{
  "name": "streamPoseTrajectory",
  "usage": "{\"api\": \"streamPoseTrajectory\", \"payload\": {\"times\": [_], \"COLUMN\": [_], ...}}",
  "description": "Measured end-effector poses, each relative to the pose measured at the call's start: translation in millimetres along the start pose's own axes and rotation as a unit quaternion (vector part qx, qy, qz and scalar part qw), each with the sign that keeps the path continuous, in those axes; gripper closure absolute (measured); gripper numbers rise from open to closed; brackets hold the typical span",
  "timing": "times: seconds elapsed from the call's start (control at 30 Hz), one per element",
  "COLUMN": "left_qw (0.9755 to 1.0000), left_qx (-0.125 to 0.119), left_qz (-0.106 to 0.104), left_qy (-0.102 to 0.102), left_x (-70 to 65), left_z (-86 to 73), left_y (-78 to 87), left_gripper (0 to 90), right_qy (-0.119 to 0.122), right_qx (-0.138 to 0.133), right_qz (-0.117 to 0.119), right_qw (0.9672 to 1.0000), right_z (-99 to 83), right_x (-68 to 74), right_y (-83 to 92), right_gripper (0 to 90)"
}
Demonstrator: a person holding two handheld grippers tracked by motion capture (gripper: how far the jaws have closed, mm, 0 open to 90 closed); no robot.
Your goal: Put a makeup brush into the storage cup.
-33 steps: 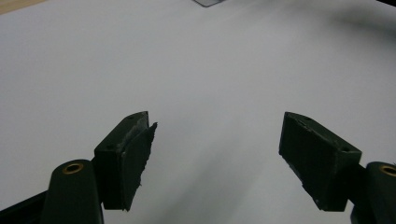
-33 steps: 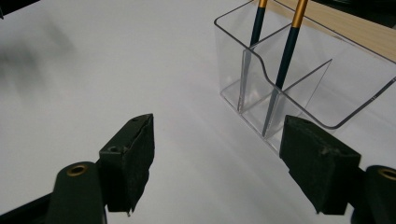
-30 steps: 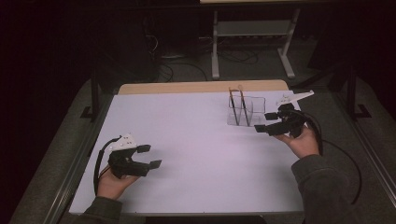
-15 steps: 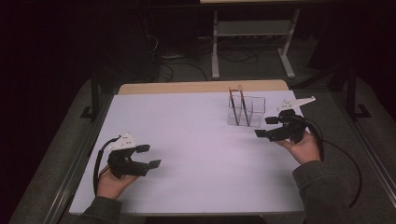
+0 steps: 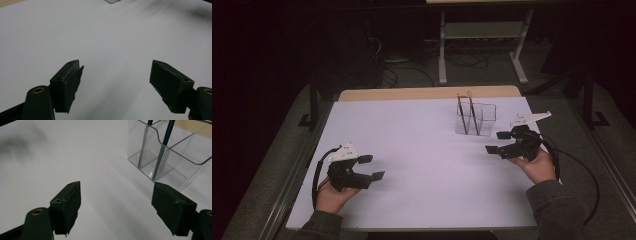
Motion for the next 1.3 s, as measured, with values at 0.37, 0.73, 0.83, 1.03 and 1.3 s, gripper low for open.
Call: {"api": "streamPoseTrajectory", "payload": {"times": [0.37,0.73,0.83,1.03,1.3], "left_qw": [1.0,1.0,1.0,1.0,1.0], "left_qx": [0.002,0.002,0.003,0.002,0.005], "left_qz": [-0.001,-0.001,-0.002,-0.002,-0.003], "left_qy": [0.007,0.004,0.004,0.005,0.005], "left_x": [-1.0,0.1,0.0,-0.3,-0.5], "left_z": [-1.0,-1.6,-2.2,-2.7,-3.6], "left_y": [0.5,1.1,0.8,0.5,-0.5], "left_gripper": [23.9,23.7,23.6,23.6,23.5], "right_qy": [-0.006,-0.006,-0.007,-0.008,-0.012], "right_qx": [-0.006,-0.011,-0.012,-0.017,-0.013], "right_qz": [0.0,0.006,0.006,0.008,0.009], "right_qw": [1.0,0.9999,0.9999,0.9998,0.9998], "right_z": [-12.6,-18.7,-20.8,-25.9,-32.5], "right_x": [3.1,9.5,10.6,12.8,15.7], "right_y": [1.0,1.8,1.8,3.0,4.1], "right_gripper": [21.4,21.5,21.3,21.2,21.2]}}
Point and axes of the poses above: each handheld gripper's, and its own axes: y roughly backward along the jaws, z roughly out of its top, x roughly to its left, the point moved 5 cm from there along -y, roughly forward along the jaws, and after that the axes turned 1 degree about z, right-handed, at the moved point
